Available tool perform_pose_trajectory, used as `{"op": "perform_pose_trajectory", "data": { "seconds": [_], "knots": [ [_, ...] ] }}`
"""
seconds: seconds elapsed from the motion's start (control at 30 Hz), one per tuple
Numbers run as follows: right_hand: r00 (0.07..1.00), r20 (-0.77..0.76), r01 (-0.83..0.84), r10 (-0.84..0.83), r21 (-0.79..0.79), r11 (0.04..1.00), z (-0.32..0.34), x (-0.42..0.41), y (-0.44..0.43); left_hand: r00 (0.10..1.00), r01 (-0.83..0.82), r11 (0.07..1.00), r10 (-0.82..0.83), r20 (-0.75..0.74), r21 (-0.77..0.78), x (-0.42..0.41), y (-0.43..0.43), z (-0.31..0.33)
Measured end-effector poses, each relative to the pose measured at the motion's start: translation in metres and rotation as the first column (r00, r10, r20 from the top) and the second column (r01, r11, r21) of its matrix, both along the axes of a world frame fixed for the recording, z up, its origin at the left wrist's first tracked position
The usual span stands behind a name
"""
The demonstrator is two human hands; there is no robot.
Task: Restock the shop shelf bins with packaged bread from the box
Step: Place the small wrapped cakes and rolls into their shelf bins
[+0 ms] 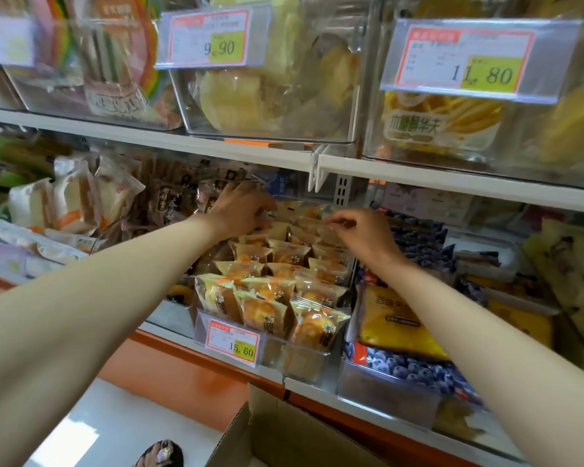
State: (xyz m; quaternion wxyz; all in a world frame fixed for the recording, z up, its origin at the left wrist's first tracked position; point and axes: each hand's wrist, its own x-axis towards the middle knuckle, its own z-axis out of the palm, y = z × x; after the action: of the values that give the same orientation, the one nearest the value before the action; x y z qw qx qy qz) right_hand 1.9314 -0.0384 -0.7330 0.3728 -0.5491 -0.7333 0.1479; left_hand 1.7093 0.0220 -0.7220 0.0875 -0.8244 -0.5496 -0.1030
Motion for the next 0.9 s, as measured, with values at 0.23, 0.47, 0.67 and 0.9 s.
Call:
{"op": "perform_pose_trajectory", "data": {
  "seconds": [0.23,0.47,0.67,0.9],
  "knots": [
    [0.946,0.298,-0.131,0.129,-0.013,0.991,-0.007,-0.007,0.017,0.964,-0.025,0.999,0.032,-0.264,0.03,0.014,0.017,-0.002],
    [0.884,0.412,-0.193,0.222,-0.111,0.975,-0.005,-0.005,0.025,0.987,-0.068,0.988,0.086,-0.135,0.135,0.016,0.017,-0.001],
    [0.892,0.395,-0.179,0.22,-0.139,0.974,-0.013,-0.001,0.029,0.829,-0.207,0.978,0.188,0.526,-0.023,-0.003,0.017,0.019],
    [0.898,0.375,-0.185,0.231,-0.155,0.97,-0.006,-0.005,0.019,0.346,-0.135,0.985,0.148,0.927,-0.106,-0.022,-0.007,0.031]
  ]
}}
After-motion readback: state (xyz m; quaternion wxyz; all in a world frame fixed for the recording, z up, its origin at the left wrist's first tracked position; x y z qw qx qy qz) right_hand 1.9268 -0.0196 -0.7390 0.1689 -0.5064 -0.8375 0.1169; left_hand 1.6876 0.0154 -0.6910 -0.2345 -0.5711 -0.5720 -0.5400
